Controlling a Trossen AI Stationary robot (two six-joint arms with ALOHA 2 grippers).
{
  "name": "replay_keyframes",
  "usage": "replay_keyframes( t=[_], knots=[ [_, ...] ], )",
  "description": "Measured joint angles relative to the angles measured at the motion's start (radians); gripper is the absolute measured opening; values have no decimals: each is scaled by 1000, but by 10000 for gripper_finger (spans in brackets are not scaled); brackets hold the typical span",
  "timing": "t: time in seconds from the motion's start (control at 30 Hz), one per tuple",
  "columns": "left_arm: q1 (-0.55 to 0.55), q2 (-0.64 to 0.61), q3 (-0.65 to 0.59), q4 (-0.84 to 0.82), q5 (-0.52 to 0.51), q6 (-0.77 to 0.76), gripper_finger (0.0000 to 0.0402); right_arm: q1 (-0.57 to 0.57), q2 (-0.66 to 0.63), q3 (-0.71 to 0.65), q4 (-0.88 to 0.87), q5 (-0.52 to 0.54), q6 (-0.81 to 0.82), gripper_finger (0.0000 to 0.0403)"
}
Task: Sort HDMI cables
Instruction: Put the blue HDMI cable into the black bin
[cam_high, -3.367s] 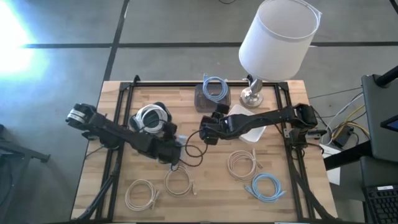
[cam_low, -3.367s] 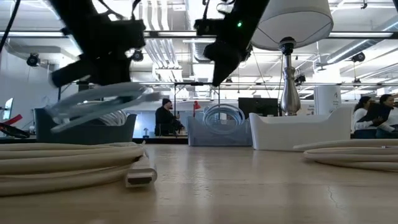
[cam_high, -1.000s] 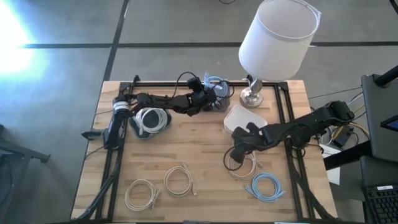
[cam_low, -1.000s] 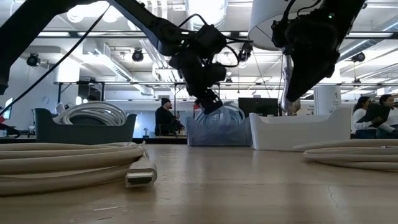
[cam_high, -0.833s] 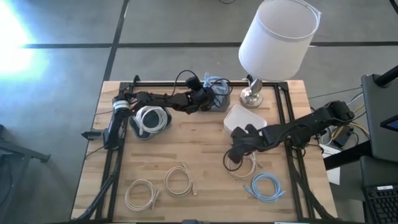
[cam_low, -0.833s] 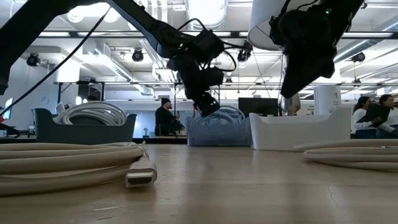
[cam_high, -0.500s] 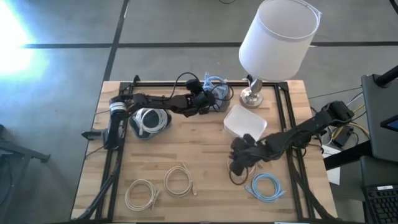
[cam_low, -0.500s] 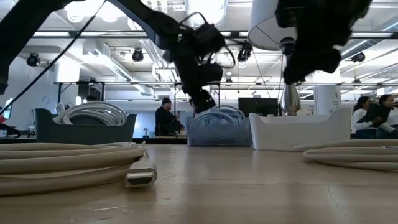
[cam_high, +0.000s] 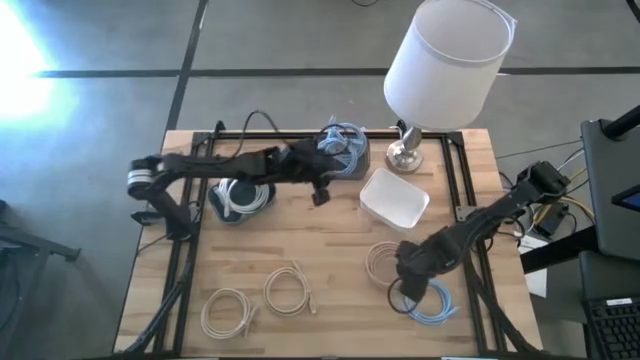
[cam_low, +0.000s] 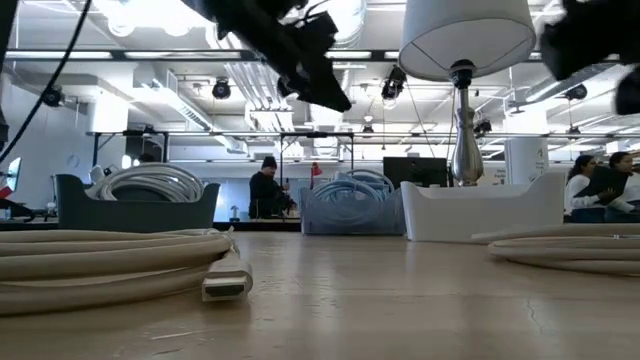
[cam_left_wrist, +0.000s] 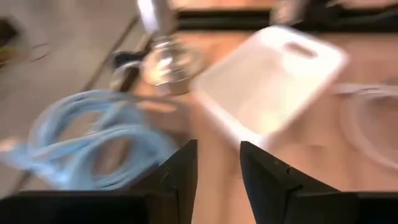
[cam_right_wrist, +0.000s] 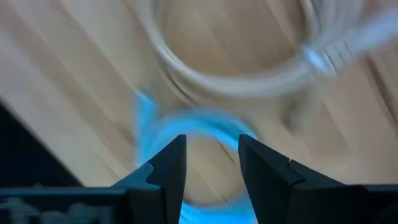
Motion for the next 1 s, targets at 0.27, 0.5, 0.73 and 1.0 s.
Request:
replay_keyframes(
  t=[0.27,0.5,0.73,1.0],
  knots=[
    [-27,-125,-279,284,124,-18,113,37,-1,-66,-82,-43,83,151],
    [-27,-168,-387,329,103,-100,113,68,0,-189,44,-137,67,148],
    [-28,-168,-412,333,106,-117,113,90,-1,-256,96,-145,86,150],
    [-28,-168,-424,332,103,-136,113,92,1,-293,187,-146,110,149]
  ],
)
